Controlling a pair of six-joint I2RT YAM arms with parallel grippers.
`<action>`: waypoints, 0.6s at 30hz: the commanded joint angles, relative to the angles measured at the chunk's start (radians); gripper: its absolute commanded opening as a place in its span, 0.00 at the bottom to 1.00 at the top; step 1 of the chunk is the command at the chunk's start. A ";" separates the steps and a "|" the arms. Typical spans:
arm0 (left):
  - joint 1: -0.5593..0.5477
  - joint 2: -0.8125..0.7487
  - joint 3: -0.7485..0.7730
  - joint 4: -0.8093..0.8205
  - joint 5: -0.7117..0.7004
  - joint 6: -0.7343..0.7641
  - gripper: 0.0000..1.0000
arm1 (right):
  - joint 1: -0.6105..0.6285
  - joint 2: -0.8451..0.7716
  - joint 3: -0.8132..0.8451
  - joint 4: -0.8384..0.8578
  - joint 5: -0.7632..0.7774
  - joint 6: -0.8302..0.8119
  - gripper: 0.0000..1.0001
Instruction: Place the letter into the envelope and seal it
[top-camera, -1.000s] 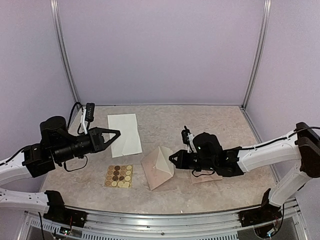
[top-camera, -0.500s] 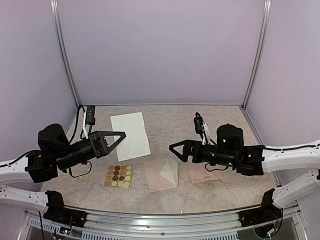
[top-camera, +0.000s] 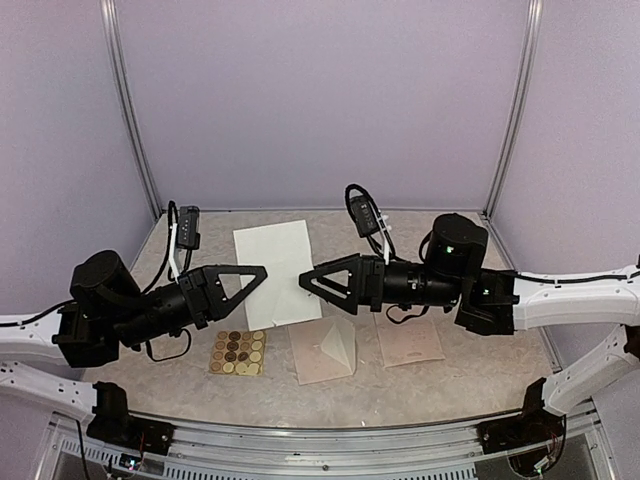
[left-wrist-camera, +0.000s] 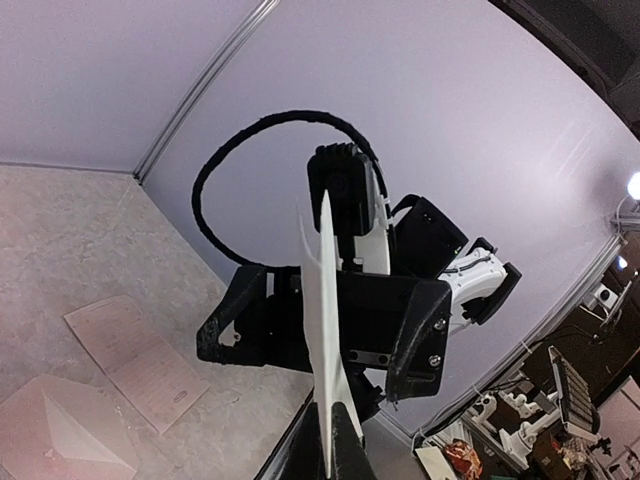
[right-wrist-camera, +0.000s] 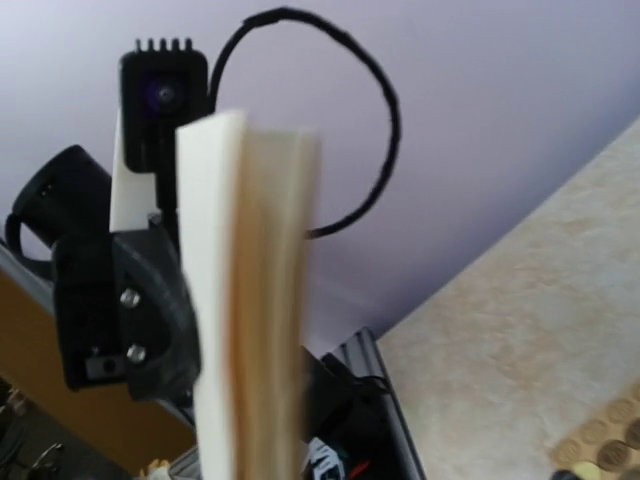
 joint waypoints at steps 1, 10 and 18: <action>-0.024 0.008 0.028 0.086 0.018 0.047 0.00 | 0.021 0.060 0.056 0.066 -0.074 0.022 0.90; -0.027 0.000 0.017 0.073 -0.003 0.042 0.00 | 0.041 0.085 0.058 0.166 -0.131 0.069 0.40; -0.036 0.011 0.017 0.068 -0.006 0.041 0.00 | 0.045 0.097 0.089 0.142 -0.137 0.076 0.10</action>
